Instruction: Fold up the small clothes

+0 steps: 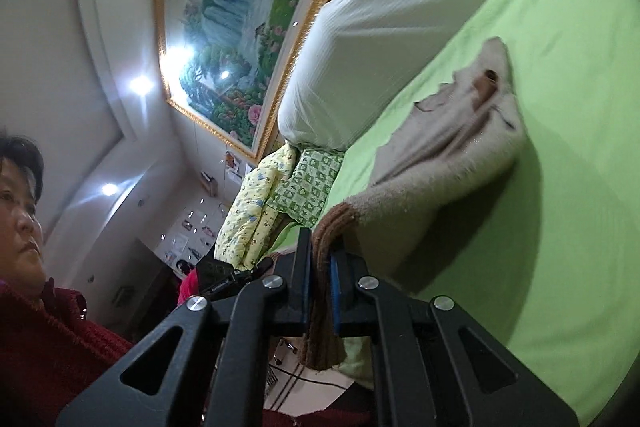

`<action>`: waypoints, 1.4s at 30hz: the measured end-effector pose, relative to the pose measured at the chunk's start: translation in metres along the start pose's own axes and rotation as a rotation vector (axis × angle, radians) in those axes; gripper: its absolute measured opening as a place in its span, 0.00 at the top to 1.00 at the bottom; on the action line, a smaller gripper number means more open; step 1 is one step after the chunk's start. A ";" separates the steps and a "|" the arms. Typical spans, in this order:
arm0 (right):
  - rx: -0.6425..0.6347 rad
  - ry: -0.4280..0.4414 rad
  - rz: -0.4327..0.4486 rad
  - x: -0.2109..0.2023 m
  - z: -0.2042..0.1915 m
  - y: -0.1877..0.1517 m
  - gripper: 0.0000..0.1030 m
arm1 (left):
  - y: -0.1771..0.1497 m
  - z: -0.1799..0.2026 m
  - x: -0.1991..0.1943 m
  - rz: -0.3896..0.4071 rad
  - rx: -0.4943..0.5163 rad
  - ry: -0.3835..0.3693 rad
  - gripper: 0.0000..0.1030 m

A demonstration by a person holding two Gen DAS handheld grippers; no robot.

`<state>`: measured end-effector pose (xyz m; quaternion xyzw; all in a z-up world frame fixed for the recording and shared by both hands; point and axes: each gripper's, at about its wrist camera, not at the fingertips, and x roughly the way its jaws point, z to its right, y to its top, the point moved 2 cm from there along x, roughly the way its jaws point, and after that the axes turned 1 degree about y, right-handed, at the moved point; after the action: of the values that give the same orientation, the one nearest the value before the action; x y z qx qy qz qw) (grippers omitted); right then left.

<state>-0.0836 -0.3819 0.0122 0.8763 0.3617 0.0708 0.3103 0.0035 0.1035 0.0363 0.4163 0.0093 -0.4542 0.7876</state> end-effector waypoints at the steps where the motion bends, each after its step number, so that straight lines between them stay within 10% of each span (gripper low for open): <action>1: -0.011 -0.001 0.001 0.008 0.002 0.009 0.91 | 0.009 0.000 0.007 0.007 0.010 0.008 0.92; 18: -0.019 -0.294 0.084 0.141 0.104 0.188 0.91 | 0.203 -0.062 0.221 -0.035 0.123 0.243 0.91; 22: 0.025 -0.425 0.078 0.179 0.152 0.224 0.88 | 0.229 -0.110 0.289 -0.116 0.062 0.359 0.77; 24: 0.086 -0.556 -0.035 0.202 0.188 0.227 0.61 | 0.228 -0.131 0.305 -0.159 0.005 0.384 0.76; 28: 0.119 -0.560 -0.060 0.199 0.205 0.214 0.51 | 0.221 -0.143 0.286 -0.096 -0.006 0.411 0.39; 30: 0.083 -0.568 -0.020 0.187 0.200 0.210 0.40 | 0.216 -0.144 0.266 -0.053 0.006 0.437 0.37; 42: -0.079 -0.747 -0.050 0.139 0.174 0.140 0.28 | 0.118 -0.134 0.194 -0.104 0.087 0.573 0.22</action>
<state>0.1613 -0.4495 -0.0571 0.8200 0.2416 -0.2474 0.4562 0.2514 0.0832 -0.0516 0.5598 0.2334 -0.3580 0.7099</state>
